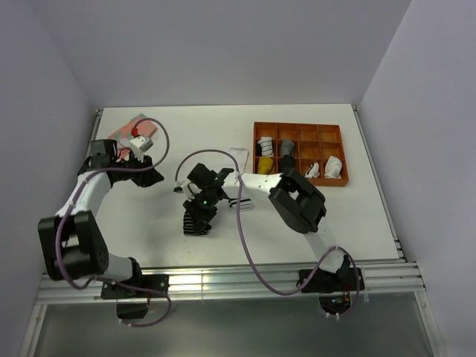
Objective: Roll the socks
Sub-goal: Roll the sock at the center of the board.
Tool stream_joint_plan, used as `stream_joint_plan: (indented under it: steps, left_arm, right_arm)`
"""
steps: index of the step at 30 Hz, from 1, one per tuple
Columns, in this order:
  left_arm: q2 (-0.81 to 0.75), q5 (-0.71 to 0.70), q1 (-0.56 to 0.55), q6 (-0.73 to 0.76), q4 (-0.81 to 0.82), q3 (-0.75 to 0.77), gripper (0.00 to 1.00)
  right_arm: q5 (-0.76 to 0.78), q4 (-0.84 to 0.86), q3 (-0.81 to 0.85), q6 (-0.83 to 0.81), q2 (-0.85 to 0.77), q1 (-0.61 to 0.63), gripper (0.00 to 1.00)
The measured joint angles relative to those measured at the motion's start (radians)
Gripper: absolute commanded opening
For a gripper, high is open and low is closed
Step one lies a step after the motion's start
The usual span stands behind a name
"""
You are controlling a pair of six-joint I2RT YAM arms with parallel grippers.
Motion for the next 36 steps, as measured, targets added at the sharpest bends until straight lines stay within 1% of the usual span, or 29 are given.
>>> stream_joint_plan:
  steps: [1, 3, 5, 7, 8, 11, 14, 19, 25, 30, 36]
  left_arm:
    - [-0.055, -0.002, -0.007, 0.027, 0.005, -0.033, 0.40]
    - [-0.130, -0.010, -0.024, 0.082, 0.014, -0.075, 0.41]
    - [-0.196, -0.032, -0.066, 0.136, 0.018, -0.119, 0.46]
    - [-0.248, -0.057, -0.123, 0.189, 0.020, -0.168, 0.47]
    - [-0.269, -0.082, -0.163, 0.216, 0.019, -0.196, 0.49]
    - [-0.303, -0.150, -0.279, 0.273, 0.011, -0.260, 0.50]
    - [-0.307, -0.199, -0.364, 0.322, -0.005, -0.290, 0.52]
    - [-0.307, -0.250, -0.427, 0.381, -0.040, -0.304, 0.54]
    - [-0.304, -0.279, -0.522, 0.422, -0.087, -0.325, 0.53]
    - [-0.256, -0.288, -0.559, 0.442, -0.121, -0.325, 0.52]
    - [-0.218, -0.296, -0.574, 0.443, -0.125, -0.325, 0.52]
  right_arm:
    - [-0.028, -0.019, 0.028, 0.006, 0.020, -0.007, 0.13]
    - [-0.061, -0.045, 0.059, 0.012, 0.046, -0.020, 0.14]
    - [-0.097, -0.080, 0.099, 0.018, 0.077, -0.032, 0.14]
    - [-0.126, -0.112, 0.139, 0.026, 0.108, -0.043, 0.13]
    - [-0.138, -0.131, 0.158, 0.031, 0.121, -0.048, 0.13]
    - [-0.165, -0.178, 0.207, 0.045, 0.158, -0.059, 0.13]
    - [-0.184, -0.198, 0.225, 0.061, 0.174, -0.068, 0.13]
    - [-0.211, -0.200, 0.225, 0.082, 0.183, -0.080, 0.13]
    - [-0.239, -0.198, 0.226, 0.102, 0.196, -0.090, 0.13]
    - [-0.250, -0.200, 0.231, 0.108, 0.203, -0.093, 0.13]
    - [-0.260, -0.199, 0.231, 0.114, 0.206, -0.097, 0.13]
